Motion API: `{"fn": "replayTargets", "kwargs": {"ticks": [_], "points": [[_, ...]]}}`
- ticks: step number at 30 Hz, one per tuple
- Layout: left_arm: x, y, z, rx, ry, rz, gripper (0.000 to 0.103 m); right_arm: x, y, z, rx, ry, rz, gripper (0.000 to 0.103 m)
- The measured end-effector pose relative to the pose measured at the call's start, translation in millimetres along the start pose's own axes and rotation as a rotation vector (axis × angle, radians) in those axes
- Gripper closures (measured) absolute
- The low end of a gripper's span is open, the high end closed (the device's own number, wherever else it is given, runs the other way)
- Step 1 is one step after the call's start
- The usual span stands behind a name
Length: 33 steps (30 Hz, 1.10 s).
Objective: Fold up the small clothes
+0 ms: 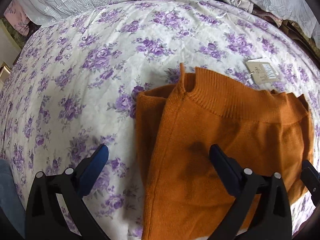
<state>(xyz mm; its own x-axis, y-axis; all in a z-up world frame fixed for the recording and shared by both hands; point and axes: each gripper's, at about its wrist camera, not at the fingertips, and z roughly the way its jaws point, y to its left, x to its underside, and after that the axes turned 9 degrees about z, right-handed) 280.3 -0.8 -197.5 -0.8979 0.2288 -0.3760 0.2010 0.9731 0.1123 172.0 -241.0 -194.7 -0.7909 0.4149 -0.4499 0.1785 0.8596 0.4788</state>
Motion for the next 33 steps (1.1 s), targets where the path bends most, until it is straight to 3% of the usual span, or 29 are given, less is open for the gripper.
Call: {"fn": "replayTargets", "kwargs": {"ticks": [4, 8, 11, 17, 22, 25, 29, 33], "points": [[12, -6, -16, 0.038, -0.038, 0.011, 0.005, 9, 6, -5, -0.036, 0.016, -0.009, 0.046], [32, -20, 8, 0.003, 0.038, 0.073, 0.004, 24, -7, 18, -0.009, 0.081, 0.021, 0.044], [29, -9, 6, 0.063, 0.047, 0.022, 0.004, 20, -6, 12, -0.026, 0.069, 0.029, 0.044], [11, 18, -13, 0.089, -0.018, -0.023, 0.005, -10, -24, -16, -0.056, -0.042, 0.097, 0.044], [-2, 30, 4, 0.047, 0.013, -0.054, 0.005, -32, -41, -10, -0.026, -0.072, 0.125, 0.044], [-1, 29, 32, 0.027, 0.076, -0.051, 0.004, -38, -56, 14, 0.013, -0.012, 0.171, 0.044], [0, 17, 26, -0.05, 0.039, 0.004, 0.004, -35, -58, 22, 0.018, -0.015, 0.165, 0.044], [1, 23, 4, -0.019, 0.024, -0.04, 0.005, -32, -59, -2, -0.026, -0.063, 0.201, 0.043]]}}
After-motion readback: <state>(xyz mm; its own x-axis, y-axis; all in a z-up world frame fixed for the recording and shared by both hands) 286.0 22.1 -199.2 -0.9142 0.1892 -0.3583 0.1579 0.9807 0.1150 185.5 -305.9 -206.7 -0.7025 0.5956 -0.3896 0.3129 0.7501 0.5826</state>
